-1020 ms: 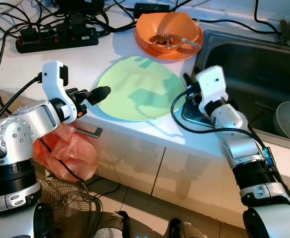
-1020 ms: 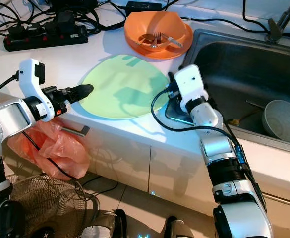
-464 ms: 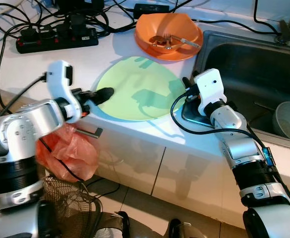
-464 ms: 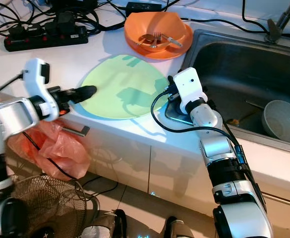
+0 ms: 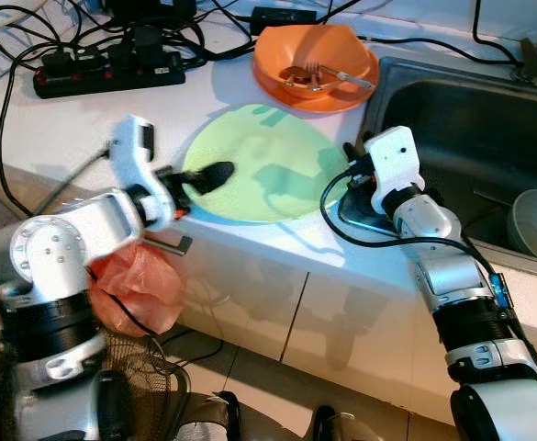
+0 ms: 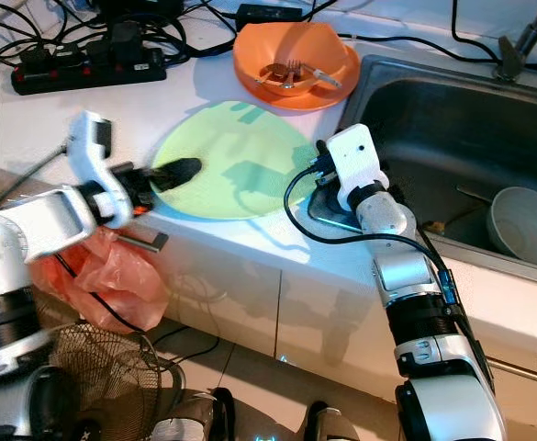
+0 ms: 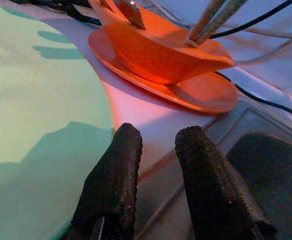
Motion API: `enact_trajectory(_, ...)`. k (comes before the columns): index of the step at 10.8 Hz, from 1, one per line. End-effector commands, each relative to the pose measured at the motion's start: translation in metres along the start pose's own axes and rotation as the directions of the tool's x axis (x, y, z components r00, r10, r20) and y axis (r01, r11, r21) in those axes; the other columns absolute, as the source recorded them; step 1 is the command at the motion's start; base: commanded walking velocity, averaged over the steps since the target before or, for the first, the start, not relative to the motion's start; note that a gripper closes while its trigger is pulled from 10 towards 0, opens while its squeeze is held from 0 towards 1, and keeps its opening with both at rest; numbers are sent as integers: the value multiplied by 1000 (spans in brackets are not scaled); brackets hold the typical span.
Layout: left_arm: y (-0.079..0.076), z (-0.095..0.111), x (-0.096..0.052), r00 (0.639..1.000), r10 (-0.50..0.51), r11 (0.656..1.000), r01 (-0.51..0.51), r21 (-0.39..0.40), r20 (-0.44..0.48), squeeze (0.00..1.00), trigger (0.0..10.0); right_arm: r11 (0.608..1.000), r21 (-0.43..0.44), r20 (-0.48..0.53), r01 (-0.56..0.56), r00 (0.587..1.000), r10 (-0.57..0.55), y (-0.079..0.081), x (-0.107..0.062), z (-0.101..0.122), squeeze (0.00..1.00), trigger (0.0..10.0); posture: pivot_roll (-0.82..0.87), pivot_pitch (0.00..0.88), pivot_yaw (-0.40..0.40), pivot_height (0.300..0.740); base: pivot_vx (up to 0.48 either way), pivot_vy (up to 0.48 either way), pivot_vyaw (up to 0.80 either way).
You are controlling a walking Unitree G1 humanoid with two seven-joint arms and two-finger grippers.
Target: Kitchen organization
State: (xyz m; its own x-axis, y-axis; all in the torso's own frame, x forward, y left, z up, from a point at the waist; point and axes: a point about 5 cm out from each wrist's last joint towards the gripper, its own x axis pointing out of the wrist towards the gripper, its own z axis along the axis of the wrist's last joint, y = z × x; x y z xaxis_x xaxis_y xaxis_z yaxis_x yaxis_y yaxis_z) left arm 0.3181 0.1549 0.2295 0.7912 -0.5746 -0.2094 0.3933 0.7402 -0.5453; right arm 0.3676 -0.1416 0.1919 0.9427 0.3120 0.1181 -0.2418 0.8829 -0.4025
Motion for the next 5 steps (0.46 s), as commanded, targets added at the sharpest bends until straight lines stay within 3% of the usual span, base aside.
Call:
enact_trajectory(1,-6,-4,4,999,-42,999,41,-20,-33,0,10000,999,14,-30,-46,998,46,11,-3,-7,0,10000,97,170,37,740,0,0,0)
enact_trajectory(4,-19,-5,11,994,-105,990,106,-92,12,0,9882,999,14,-31,-46,998,47,11,-3,-7,0,10000,90,179,37,740,0,0,0)
enact_trajectory(5,-17,-5,10,996,-86,992,87,-87,15,0,2863,999,14,-33,-44,999,44,10,-3,-7,0,10000,90,179,37,740,0,0,0)
